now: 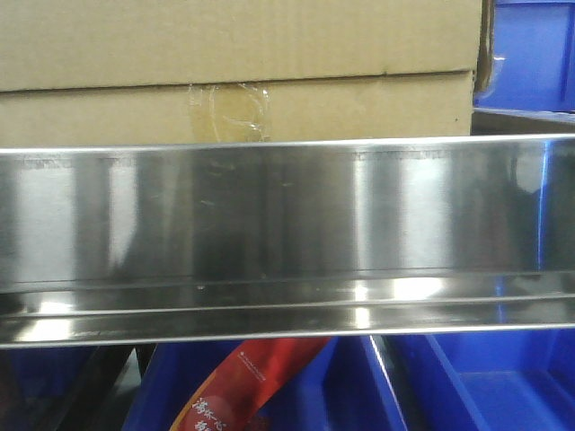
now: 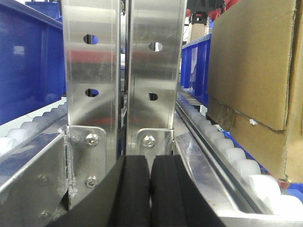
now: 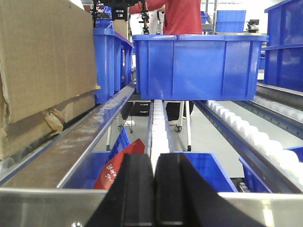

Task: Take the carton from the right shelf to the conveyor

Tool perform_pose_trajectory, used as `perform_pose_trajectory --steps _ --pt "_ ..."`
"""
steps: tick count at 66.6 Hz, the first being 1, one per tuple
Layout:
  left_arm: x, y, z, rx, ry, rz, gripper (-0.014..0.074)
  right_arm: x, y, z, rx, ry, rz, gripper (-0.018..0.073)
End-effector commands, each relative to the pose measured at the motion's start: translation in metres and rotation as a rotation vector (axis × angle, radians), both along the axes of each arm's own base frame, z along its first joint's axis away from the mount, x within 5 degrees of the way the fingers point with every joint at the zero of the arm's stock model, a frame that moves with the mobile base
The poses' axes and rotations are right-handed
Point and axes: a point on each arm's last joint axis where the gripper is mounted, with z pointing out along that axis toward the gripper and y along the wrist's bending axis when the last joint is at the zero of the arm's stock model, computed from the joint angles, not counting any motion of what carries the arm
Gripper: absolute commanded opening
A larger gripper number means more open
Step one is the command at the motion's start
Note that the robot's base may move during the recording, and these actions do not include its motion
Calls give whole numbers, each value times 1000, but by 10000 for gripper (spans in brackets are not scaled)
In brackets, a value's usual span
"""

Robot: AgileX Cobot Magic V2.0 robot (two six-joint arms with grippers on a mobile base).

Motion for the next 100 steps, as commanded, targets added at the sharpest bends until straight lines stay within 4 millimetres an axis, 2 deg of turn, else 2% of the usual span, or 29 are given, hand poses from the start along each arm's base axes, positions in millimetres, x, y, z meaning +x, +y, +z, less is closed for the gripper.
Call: perform_pose_trajectory --steps 1,38,54,68,71,80,85,87,93,100 --pt "-1 0 3 9 -23 1 -7 0 0 2 -1 -27 -1 -69" --pt "-1 0 3 9 -23 1 -7 0 0 3 -1 -29 -1 -69" --pt "-1 0 8 5 -77 0 -7 0 0 4 1 -42 -2 -69" --pt "-2 0 17 -13 -180 -1 -7 -2 -1 15 18 -160 -9 -69" --pt "-3 0 18 -13 -179 -1 -7 -4 -1 27 22 -191 -9 -69" --pt "-11 -1 51 7 -168 -1 11 -17 -1 68 21 -185 3 -69" --pt "-24 -1 85 73 -187 17 69 -30 -2 100 30 -178 16 -62" --pt "-28 -1 96 96 -182 27 104 -31 -1 106 31 -150 21 -44" --pt "-38 0 130 116 -156 48 199 -37 0 138 46 -123 41 66" --pt "-41 1 166 95 -68 57 304 -34 1 166 54 -110 52 270"
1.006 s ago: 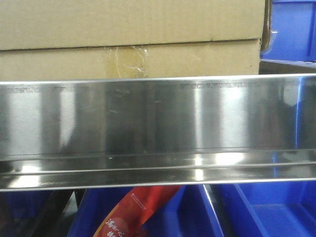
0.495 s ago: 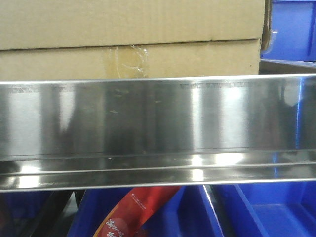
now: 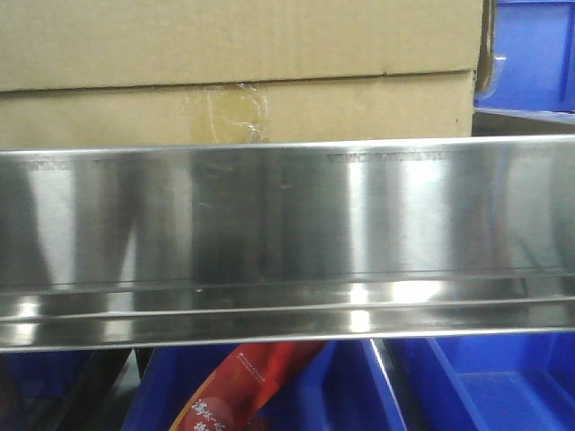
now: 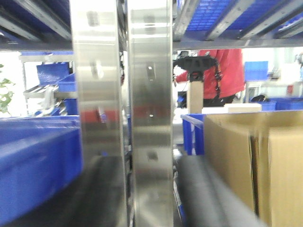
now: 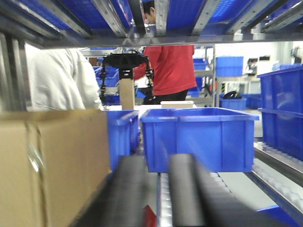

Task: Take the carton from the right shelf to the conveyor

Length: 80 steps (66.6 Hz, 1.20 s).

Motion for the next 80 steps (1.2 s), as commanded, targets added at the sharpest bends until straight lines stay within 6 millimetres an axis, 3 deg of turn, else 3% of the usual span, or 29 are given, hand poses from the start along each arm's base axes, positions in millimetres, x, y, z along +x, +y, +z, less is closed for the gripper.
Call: perform_pose_trajectory --steps 1,11,26,32,44,53,70,80 --pt "0 1 23 -5 92 17 315 4 1 19 3 31 14 312" --pt "7 2 58 -15 129 -7 440 21 3 38 -1 56 12 566" --pt "25 -15 71 133 217 -307 465 37 5 39 2 114 28 559" --pt "35 -27 72 113 270 -457 465 39 8 42 -3 124 60 559" --pt "70 -56 76 112 363 -656 465 48 17 59 -21 125 170 559" --pt "100 -83 91 135 409 -741 465 69 31 73 -35 160 267 559" --pt "167 -116 142 43 477 -691 465 120 66 111 -108 349 365 559" --pt "204 -116 157 -37 638 -455 465 157 84 140 -165 486 380 559"
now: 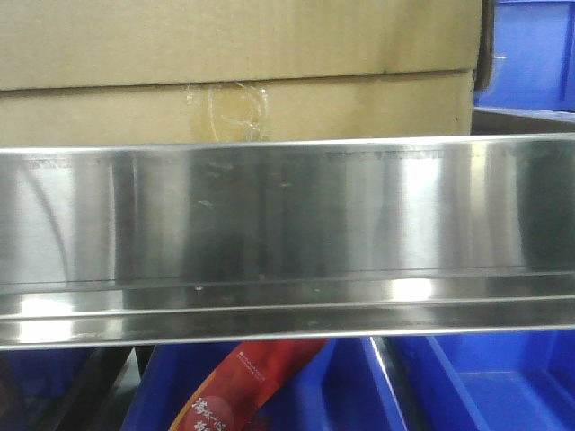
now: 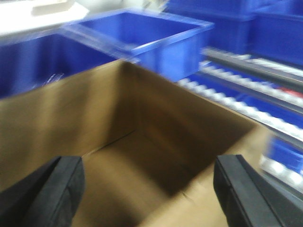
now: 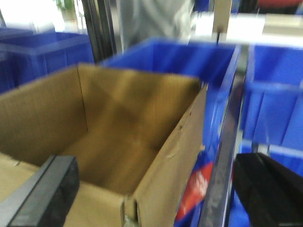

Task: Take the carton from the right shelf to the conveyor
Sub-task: 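Close both grippers on the opposite side walls of the brown carton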

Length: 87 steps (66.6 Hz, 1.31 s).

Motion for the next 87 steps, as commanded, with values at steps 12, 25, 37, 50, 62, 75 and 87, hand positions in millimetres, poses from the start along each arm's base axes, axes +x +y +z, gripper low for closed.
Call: perform_pose_trajectory --steps 12,25,37,50,62,75,87 --pt "47 11 10 83 207 347 465 56 23 30 -112 202 -21 559" --pt "84 25 0 42 264 422 465 97 37 29 -178 304 -76 559" --pt "107 39 -16 27 328 472 465 127 49 10 -183 370 -91 559" --pt "131 33 -38 73 382 471 465 156 56 -17 -208 448 -112 559" --pt "147 30 -55 103 422 480 465 174 63 -37 -234 501 -114 559" --pt "157 34 -66 127 444 492 465 186 69 -52 -248 540 -110 559" --pt "163 34 -72 145 459 482 465 190 71 -58 -249 554 -106 559"
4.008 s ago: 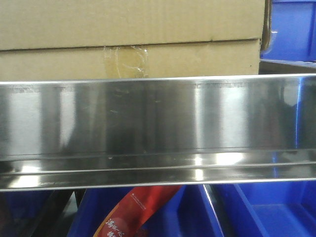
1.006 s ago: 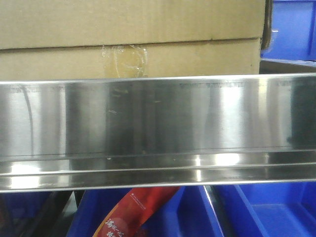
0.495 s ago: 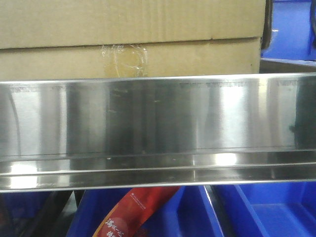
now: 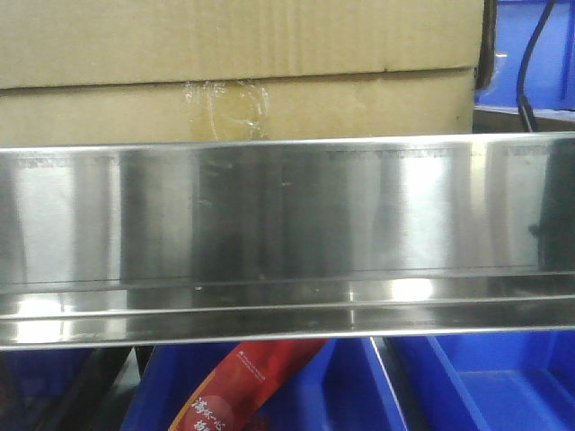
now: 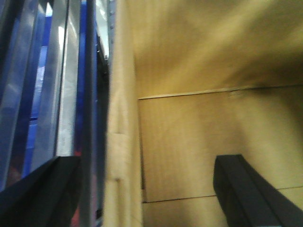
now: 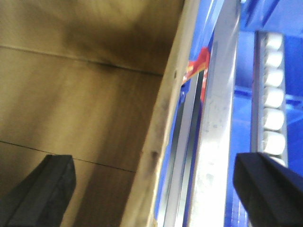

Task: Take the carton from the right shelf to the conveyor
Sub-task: 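Close both grippers on the opposite side walls of the brown carton, then lift the carton with both grippers and pull it off the shelf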

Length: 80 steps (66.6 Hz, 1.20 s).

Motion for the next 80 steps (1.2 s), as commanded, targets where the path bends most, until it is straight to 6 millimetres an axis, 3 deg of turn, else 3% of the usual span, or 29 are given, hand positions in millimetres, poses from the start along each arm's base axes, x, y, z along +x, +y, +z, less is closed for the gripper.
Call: perform_pose_trajectory --steps 1,30,37,44,53,67,80 --pt "2 2 0 3 -7 -3 465 1 -2 3 9 -18 -5 559" --pt "10 3 -9 4 17 5 465 8 6 -6 44 14 9 544" --pt "12 8 -10 -12 24 13 465 8 6 -6 45 11 9 421" --pt "13 14 -11 -17 31 10 448 8 6 -6 45 11 9 176" --pt "14 15 -12 -17 33 15 303 8 6 -6 44 14 9 -93" --pt "17 15 -16 -15 42 15 -34 7 5 -7 39 25 10 -67" --pt "16 12 -16 -44 49 4 -20 4 3 -2 40 10 -4 -67"
